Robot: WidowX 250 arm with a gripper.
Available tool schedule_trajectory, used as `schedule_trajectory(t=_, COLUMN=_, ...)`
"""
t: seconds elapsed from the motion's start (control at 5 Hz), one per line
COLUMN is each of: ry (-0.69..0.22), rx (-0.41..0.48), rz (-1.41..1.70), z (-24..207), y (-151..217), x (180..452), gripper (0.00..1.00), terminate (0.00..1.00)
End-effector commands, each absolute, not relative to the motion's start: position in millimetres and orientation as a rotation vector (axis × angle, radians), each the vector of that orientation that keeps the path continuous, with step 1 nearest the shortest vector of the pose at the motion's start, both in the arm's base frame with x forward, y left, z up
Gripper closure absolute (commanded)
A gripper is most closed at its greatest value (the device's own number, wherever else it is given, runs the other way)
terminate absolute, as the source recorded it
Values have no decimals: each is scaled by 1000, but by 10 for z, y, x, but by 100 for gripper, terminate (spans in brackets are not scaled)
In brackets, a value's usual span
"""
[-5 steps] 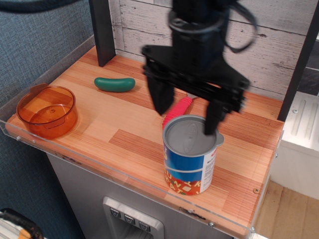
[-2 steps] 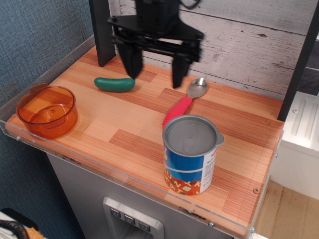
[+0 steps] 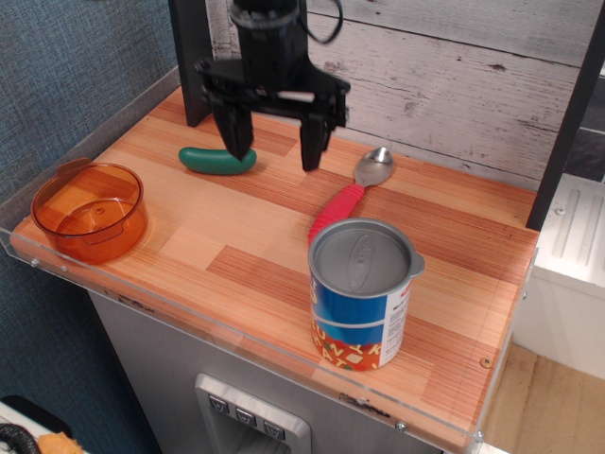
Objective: Put red spoon in orange bowl
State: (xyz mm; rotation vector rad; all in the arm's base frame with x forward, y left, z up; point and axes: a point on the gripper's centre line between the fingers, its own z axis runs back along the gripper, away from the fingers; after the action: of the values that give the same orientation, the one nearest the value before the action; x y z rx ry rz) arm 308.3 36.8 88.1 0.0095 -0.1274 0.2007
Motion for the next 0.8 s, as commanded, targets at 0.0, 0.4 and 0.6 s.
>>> schedule_trajectory(t=0.0, ry=-190, rx=-8, rz=154, z=694, y=210, x=3352, gripper=0, terminate=0)
schedule_trajectory(t=0.4, ry=-154, rx=9, rz=128, z=379, y=68, x=3541, gripper=0, terminate=0)
schedule_trajectory(t=0.6, ry=-131, rx=19, rz=123, z=252, y=83, x=3563, gripper=0, terminate=0)
